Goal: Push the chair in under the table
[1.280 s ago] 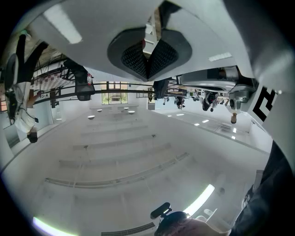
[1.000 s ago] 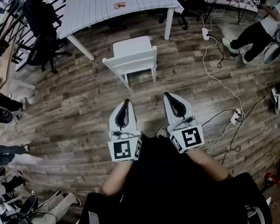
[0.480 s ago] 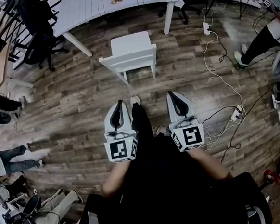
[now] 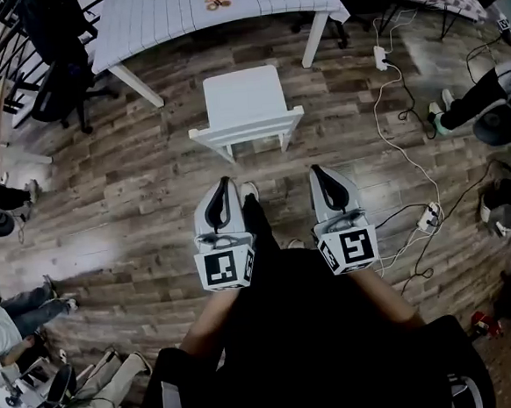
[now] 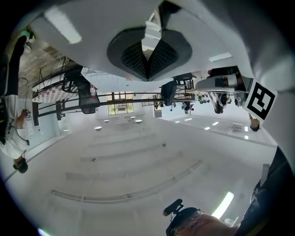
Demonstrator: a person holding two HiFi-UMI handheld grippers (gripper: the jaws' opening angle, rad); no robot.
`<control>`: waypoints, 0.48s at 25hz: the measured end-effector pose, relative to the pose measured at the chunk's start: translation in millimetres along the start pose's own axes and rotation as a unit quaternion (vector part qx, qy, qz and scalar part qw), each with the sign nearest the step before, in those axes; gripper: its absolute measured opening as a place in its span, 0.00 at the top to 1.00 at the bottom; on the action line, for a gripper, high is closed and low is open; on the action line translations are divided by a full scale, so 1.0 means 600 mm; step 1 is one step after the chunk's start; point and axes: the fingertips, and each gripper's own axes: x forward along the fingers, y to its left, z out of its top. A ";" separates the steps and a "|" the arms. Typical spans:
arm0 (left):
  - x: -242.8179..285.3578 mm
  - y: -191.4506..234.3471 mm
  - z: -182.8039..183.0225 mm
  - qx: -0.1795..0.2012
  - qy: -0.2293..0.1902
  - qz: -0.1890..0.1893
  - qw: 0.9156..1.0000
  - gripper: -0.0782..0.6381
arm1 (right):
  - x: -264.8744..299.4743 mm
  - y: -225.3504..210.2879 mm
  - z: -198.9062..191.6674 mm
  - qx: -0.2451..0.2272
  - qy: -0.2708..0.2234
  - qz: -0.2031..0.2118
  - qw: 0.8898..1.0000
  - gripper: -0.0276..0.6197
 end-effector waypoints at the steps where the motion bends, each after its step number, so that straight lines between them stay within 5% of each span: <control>1: 0.019 0.014 0.001 -0.002 0.001 -0.002 1.000 0.88 | 0.026 0.001 0.004 -0.003 0.003 0.002 1.000 0.96; 12: 0.205 0.178 0.003 -0.013 0.023 -0.022 0.999 0.88 | 0.274 0.007 0.050 -0.026 0.027 0.002 0.999 0.96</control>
